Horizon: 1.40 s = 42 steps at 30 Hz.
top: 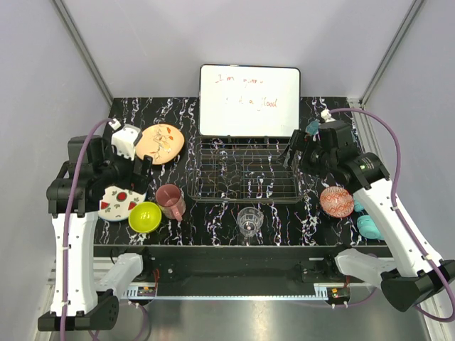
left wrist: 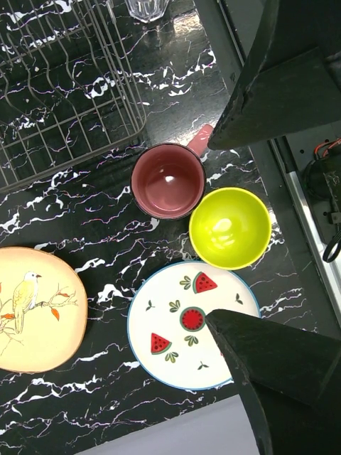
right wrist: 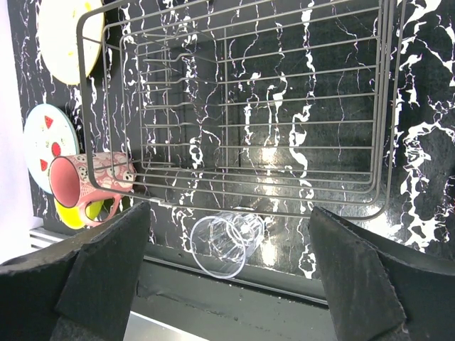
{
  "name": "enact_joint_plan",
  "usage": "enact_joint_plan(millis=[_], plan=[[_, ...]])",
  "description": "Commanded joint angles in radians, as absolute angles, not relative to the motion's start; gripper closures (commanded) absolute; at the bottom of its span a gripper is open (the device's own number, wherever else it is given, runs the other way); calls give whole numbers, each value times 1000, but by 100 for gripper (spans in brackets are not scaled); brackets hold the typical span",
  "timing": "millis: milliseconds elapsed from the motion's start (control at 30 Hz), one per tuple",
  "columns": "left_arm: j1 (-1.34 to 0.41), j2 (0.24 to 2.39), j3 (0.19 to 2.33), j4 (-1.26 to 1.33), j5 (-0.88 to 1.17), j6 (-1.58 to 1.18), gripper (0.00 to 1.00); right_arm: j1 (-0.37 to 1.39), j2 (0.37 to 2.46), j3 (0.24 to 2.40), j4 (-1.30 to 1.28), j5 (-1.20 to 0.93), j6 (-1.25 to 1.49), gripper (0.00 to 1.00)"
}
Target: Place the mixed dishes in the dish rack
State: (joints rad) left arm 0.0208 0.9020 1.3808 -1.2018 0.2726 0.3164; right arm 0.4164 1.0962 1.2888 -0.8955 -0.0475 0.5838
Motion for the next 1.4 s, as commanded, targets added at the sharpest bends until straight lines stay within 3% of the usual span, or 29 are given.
enact_joint_plan(millis=[0,167,333,567,833,1167,1367], plan=[[21,922,1388,-1167,252,319,1,417,1063,1267,-870,-16,555,0],[21,934,1400,-1154,259,327,1,407,1127,1307,-1060,314,638,0],[21,946,1390,-1121,267,327,1,309,1207,1292,-1229,432,742,0],[21,960,1367,-1089,282,318,1,229,1157,1180,-1233,430,804,0],[21,946,1338,-1052,298,321,1,229,1163,1062,-1261,385,864,9],[21,931,1315,-1037,316,337,1,138,1189,1051,-1227,462,873,9],[20,934,1310,-1022,322,339,1,124,1276,993,-1135,302,807,12]])
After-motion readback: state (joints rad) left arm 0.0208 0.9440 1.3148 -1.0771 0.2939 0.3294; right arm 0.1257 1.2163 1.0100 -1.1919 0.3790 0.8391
